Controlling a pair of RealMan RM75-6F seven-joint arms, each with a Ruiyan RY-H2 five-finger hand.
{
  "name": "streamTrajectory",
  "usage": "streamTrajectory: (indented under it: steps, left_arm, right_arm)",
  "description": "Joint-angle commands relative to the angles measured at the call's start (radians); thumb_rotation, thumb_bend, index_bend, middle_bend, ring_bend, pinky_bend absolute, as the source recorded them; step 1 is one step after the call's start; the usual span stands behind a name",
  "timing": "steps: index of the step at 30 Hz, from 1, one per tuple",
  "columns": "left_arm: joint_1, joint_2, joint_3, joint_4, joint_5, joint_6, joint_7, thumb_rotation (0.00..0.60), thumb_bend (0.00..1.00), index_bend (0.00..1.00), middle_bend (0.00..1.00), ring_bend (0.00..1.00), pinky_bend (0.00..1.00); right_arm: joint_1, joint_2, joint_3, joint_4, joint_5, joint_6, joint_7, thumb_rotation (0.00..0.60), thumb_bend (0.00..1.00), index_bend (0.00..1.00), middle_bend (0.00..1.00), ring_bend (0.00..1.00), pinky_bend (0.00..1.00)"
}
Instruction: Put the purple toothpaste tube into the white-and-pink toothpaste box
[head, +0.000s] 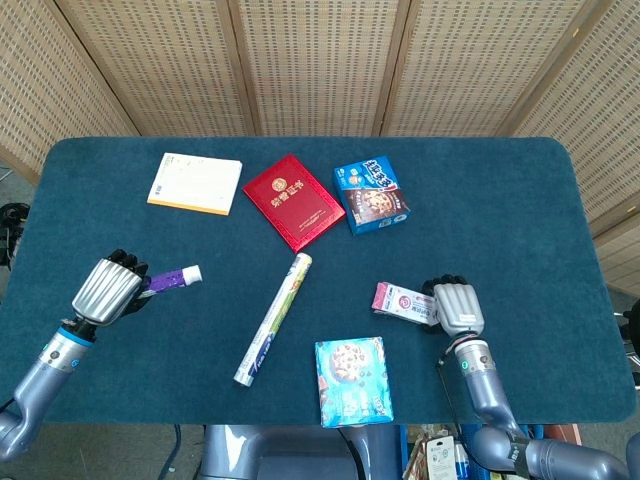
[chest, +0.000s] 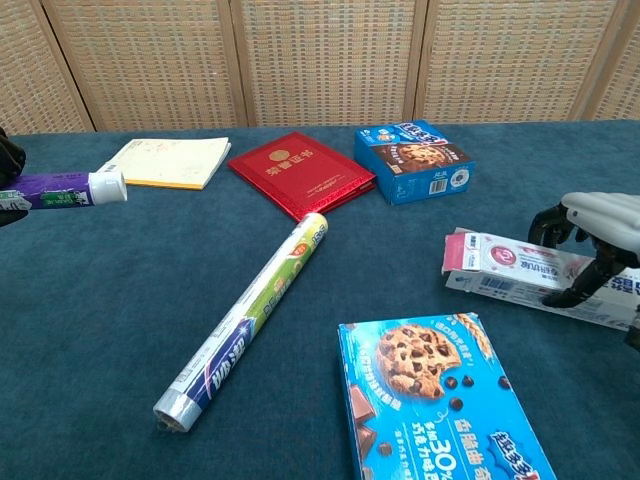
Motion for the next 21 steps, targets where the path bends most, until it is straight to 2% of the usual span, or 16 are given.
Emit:
streamTrajectory:
  steps: [1, 12, 16, 17, 18, 21]
  left_arm:
    - [0.000, 0.000, -0.001, -0.001, 0.000, 0.002, -0.002, 0.600, 0.38, 0.93, 0.69, 0.52, 0.44]
    - [-0.002, 0.003, -0.003, -0.015, 0.007, 0.012, -0.025, 0.600, 0.38, 0.93, 0.69, 0.52, 0.44]
    - [-0.010, 0.014, -0.004, -0.044, 0.019, 0.017, -0.039, 0.600, 0.38, 0.93, 0.69, 0.52, 0.44]
    - [-0.012, 0.018, -0.004, -0.052, 0.020, 0.016, -0.040, 0.600, 0.38, 0.93, 0.69, 0.52, 0.44]
    - [-0.014, 0.020, -0.004, -0.061, 0.021, 0.015, -0.042, 0.600, 0.38, 0.93, 0.69, 0.52, 0.44]
    - [-0.017, 0.026, -0.003, -0.083, 0.021, 0.008, -0.056, 0.600, 0.38, 0.93, 0.69, 0.52, 0.44]
  right_arm:
    - [-0.011, -0.018, 0.003, 0.017, -0.036, 0.026, 0.026, 0.600, 0.21, 0.64, 0.53, 0.38, 0.35]
    - [-0.025, -0.008, 0.014, -0.035, -0.076, 0.026, 0.077, 0.600, 0.21, 0.66, 0.55, 0.42, 0.40]
    - [-0.029, 0.017, 0.027, -0.102, -0.120, 0.000, 0.183, 0.600, 0.21, 0.66, 0.55, 0.42, 0.40]
    - [-0.001, 0.016, 0.061, -0.091, -0.122, -0.031, 0.207, 0.600, 0.21, 0.66, 0.55, 0.42, 0.40]
    - [0.006, 0.022, 0.067, -0.100, -0.129, -0.048, 0.226, 0.600, 0.21, 0.66, 0.55, 0.42, 0.40]
    - [0.009, 0.049, 0.069, -0.144, -0.160, -0.059, 0.256, 0.600, 0.21, 0.66, 0.55, 0.42, 0.40]
